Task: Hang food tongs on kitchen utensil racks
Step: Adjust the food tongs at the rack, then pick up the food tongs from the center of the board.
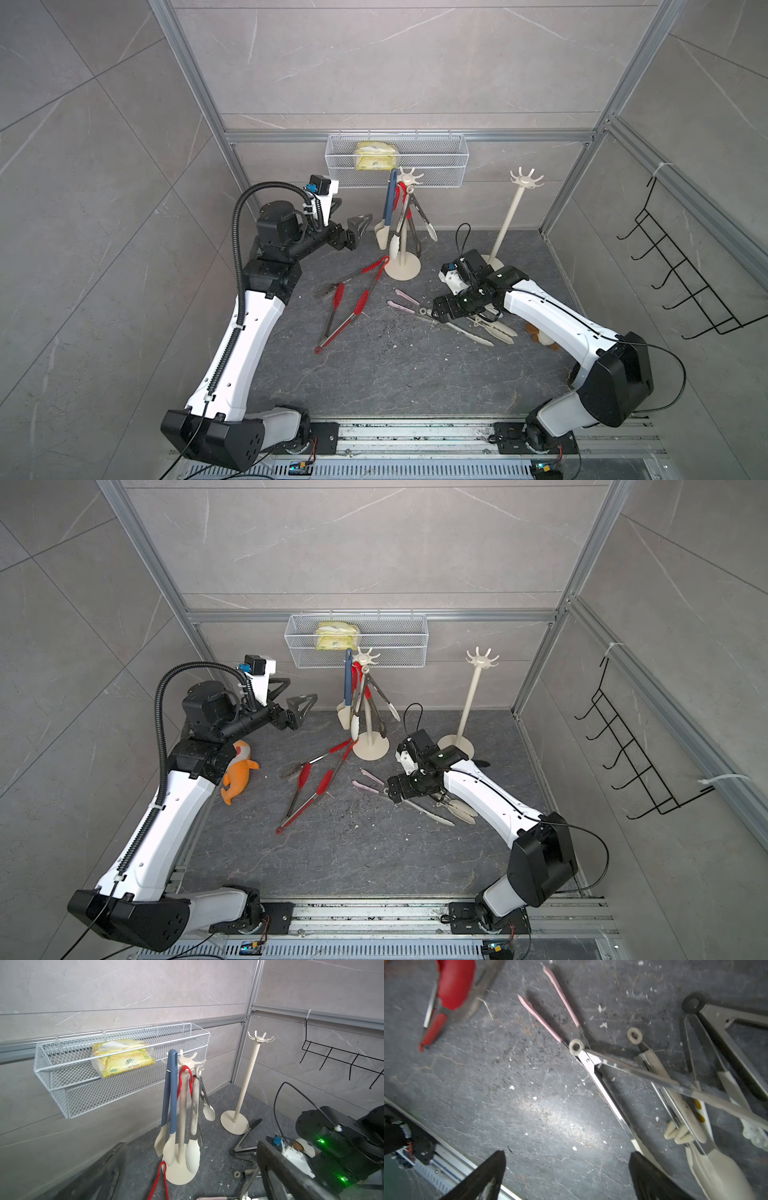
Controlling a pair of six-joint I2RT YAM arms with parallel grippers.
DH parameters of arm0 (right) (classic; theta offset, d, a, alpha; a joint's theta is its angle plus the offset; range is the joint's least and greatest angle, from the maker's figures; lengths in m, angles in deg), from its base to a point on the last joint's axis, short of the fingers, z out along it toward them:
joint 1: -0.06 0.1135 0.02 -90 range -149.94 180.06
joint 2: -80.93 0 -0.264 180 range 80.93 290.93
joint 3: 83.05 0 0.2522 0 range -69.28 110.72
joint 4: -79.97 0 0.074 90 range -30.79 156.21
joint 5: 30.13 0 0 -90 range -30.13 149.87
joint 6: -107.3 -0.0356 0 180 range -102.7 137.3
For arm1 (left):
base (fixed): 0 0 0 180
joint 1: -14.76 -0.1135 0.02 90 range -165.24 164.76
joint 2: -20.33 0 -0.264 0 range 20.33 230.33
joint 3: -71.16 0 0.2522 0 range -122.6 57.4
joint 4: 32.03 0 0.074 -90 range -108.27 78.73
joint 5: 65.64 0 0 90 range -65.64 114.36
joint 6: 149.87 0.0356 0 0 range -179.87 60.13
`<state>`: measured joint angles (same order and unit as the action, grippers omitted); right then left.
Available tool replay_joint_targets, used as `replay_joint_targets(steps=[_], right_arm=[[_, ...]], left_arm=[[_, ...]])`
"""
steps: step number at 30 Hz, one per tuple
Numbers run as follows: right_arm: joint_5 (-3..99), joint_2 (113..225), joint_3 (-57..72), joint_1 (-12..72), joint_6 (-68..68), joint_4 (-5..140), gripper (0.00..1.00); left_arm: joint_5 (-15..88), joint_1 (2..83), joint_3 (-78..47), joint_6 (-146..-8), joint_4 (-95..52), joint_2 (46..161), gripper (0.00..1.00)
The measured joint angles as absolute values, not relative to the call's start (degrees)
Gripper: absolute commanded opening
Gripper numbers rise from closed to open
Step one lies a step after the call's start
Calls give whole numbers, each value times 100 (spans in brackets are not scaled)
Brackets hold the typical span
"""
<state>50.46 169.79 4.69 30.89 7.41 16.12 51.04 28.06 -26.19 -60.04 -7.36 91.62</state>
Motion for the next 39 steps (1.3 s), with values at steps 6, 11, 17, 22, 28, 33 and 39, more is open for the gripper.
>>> replay_joint_targets(steps=[6, 11, 17, 22, 28, 33, 39], right_arm=[[5490, 17230, 250, 3089, 1147, 1413, 89], [5696, 17484, 229, 3089, 1460, 1387, 82], [5825, 17781, 152, 3089, 1692, 1512, 69], [5956, 18074, 152, 3095, 1805, 1735, 64], [6196, 18303, 152, 3128, 1932, 2067, 57], [6308, 18559, 154, 3139, 2055, 2257, 50], [6353, 18686, 181, 3165, 2162, 2399, 36]], left_arm=[[4990, 2806, -1994, -6098, -585, 8486, 100], [4894, 2806, -1452, -6203, -445, 7942, 100], [4726, 2806, -722, -6353, -318, 7330, 100], [4634, 2806, -410, -6441, -174, 7002, 100], [4531, 2806, -171, -6445, 49, 6722, 100], [4490, 2806, -119, -6443, 195, 6622, 100], [4405, 2806, -106, -6441, 298, 6611, 100]])
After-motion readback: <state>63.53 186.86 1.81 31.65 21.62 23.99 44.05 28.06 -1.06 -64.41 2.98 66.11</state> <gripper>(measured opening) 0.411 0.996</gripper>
